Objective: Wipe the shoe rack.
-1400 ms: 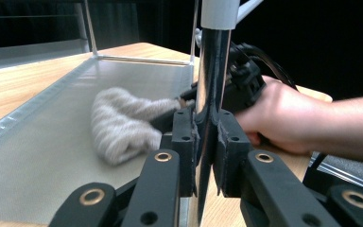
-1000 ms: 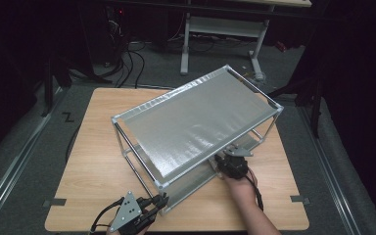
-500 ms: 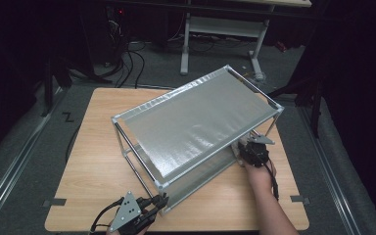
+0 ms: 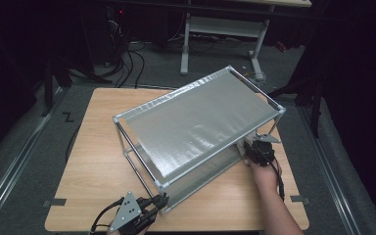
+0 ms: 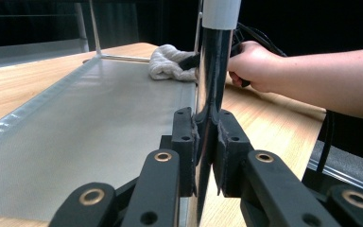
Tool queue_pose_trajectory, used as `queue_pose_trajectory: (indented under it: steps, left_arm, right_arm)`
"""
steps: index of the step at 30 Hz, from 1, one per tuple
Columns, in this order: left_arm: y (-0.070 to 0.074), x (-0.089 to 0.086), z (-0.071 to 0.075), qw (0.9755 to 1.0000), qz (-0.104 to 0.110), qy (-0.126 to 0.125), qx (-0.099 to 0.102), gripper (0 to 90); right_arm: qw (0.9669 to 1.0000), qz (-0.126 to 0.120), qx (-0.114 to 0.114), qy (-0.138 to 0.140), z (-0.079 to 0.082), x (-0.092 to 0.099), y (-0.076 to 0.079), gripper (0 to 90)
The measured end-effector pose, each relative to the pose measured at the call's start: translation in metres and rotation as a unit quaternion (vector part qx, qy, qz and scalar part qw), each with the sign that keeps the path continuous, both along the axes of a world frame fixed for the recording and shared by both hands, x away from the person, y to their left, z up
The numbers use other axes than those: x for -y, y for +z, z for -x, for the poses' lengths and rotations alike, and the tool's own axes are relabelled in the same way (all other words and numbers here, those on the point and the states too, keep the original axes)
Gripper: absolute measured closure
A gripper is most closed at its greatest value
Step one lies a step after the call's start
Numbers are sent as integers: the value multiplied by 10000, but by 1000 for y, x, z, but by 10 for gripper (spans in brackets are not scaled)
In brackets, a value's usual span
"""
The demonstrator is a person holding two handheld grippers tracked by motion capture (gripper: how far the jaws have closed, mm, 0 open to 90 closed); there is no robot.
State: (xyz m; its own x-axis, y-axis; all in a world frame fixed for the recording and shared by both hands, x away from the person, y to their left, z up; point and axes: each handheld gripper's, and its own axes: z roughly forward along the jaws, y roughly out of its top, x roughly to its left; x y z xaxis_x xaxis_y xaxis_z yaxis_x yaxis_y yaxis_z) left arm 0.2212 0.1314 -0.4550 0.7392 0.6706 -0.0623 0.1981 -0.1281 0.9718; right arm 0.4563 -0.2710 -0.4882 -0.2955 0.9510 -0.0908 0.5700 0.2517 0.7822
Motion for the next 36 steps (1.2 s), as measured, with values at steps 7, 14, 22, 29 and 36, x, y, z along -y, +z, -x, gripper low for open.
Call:
queue_pose_trajectory:
  steps: [7, 14, 22, 29, 36]
  left_arm:
    - [0, 0, 0, 10000, 10, 3, 16, 802]
    - [0, 1, 0, 10000, 1, 11, 32, 802]
    - [0, 1, -1, 10000, 1, 8, 43, 802]
    - [0, 1, -1, 10000, -4, 13, 49, 802]
    - [0, 2, -1, 10000, -9, 4, 61, 803]
  right_arm:
    - [9986, -144, 4, 502, 23, -30, -4, 675]
    - [9948, -196, -51, 1002, 51, -66, -5, 673]
    - [9862, -257, -103, 1631, 84, -110, -7, 673]
    - [9721, -337, -132, 2318, 114, -150, -9, 673]
    - [9581, -497, -181, 2814, 138, -178, -10, 673]
